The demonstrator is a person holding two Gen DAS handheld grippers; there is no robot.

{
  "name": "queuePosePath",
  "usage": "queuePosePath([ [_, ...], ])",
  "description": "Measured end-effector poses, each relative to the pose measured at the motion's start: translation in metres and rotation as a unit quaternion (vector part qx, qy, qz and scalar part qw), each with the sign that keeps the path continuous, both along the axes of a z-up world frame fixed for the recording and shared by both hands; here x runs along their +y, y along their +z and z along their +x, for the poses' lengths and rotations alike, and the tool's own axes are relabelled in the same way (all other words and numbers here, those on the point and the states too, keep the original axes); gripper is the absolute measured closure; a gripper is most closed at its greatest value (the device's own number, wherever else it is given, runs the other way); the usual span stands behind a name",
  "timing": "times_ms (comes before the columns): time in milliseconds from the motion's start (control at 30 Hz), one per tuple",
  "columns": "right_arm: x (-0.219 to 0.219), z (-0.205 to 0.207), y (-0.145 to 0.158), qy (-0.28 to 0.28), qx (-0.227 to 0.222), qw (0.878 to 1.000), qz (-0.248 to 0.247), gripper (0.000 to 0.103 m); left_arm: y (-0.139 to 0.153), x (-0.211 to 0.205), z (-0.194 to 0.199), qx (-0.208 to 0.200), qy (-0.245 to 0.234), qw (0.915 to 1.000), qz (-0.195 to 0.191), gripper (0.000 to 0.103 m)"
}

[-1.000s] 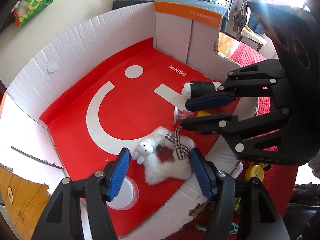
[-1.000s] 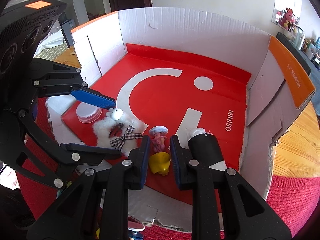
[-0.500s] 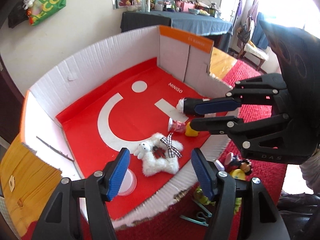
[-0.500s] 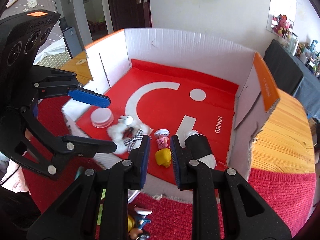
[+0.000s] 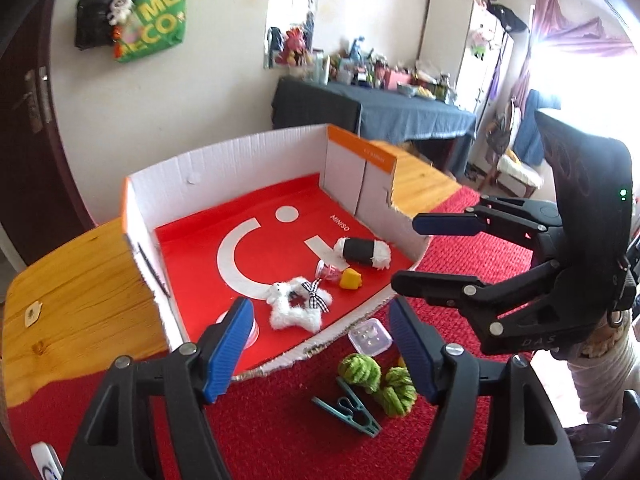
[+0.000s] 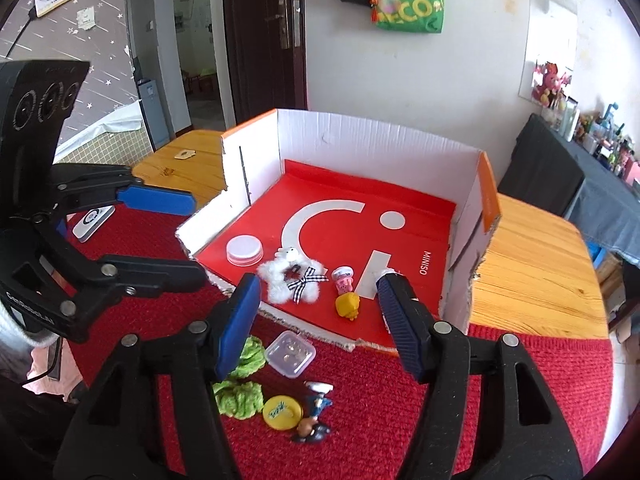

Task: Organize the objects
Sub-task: 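Open both tools to release the plush and figurine, then lift out, then move both tools back toward the teal peg and green yarn balls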

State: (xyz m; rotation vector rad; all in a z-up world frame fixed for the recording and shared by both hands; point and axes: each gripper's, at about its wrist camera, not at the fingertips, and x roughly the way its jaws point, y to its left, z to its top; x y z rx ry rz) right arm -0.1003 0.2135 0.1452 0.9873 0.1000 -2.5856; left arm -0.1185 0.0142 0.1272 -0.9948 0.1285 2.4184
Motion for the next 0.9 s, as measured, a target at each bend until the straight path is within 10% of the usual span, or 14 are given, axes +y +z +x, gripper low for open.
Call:
queuePosePath([
  [600,0.017,0.064,0.005,-0.061,0.061,0.996,-0.038,0.014,-0.001,-0.022,0.068,0.099,0.126,0.9868,0.025,0.0],
  [900,0.02,0.087,-0.024,-0.104,0.088,0.99,-0.031,0.006,-0.045,-0.022,0.077,0.065,0.159,0.9841,0.044,0.0],
])
